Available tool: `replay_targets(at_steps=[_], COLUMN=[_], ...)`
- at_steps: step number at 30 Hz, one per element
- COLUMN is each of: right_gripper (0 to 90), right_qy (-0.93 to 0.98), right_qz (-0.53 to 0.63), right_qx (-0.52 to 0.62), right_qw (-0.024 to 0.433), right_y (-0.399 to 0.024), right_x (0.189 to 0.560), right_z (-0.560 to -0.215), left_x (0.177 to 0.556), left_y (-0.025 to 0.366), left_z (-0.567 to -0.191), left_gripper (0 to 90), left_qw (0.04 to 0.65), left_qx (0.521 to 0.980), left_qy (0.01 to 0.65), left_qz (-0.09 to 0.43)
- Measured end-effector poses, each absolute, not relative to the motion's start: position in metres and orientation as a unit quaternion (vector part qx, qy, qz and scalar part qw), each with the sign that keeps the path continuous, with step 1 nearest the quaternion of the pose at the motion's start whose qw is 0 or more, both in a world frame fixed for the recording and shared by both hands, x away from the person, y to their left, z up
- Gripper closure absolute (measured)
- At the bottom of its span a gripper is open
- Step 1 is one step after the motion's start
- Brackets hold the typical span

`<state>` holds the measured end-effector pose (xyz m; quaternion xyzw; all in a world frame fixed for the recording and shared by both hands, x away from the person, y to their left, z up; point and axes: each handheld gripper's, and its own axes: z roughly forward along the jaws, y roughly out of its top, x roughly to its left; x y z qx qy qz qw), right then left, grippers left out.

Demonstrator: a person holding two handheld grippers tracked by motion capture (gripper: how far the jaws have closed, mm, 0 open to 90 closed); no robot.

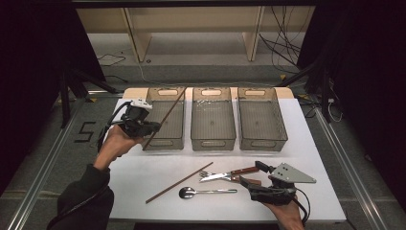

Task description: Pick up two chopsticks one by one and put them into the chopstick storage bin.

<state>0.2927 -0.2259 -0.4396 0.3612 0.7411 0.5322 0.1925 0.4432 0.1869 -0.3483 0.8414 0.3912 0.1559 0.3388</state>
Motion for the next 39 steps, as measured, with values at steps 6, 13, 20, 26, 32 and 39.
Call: replay_targets(at_steps=[6, 13, 20, 26, 32, 39], right_gripper=[22.8, 22.8, 22.8, 22.8, 22.8, 22.8], right_qy=[0.742, 0.742, 0.741, 0.742, 0.742, 0.742], right_qz=[0.532, 0.532, 0.533, 0.532, 0.532, 0.532], right_qx=[0.361, 0.361, 0.361, 0.360, 0.361, 0.360], right_qw=[0.192, 0.192, 0.191, 0.191, 0.190, 0.190], right_y=[-0.226, -0.226, -0.226, -0.225, -0.225, -0.225], right_x=[0.293, 0.293, 0.293, 0.294, 0.294, 0.294], right_z=[-0.440, -0.440, -0.440, -0.441, -0.441, -0.441], left_x=[0.458, 0.473, 0.487, 0.500, 0.507, 0.512], left_y=[0.189, 0.193, 0.199, 0.200, 0.202, 0.204], left_z=[-0.349, -0.355, -0.358, -0.369, -0.382, -0.394], left_gripper=[84.4, 84.4, 84.3, 84.3, 84.2, 84.2], left_qw=[0.348, 0.347, 0.351, 0.333, 0.318, 0.305], left_qx=[0.828, 0.817, 0.805, 0.807, 0.806, 0.805], left_qy=[0.407, 0.420, 0.436, 0.445, 0.459, 0.474], left_qz=[0.170, 0.187, 0.196, 0.199, 0.196, 0.187])
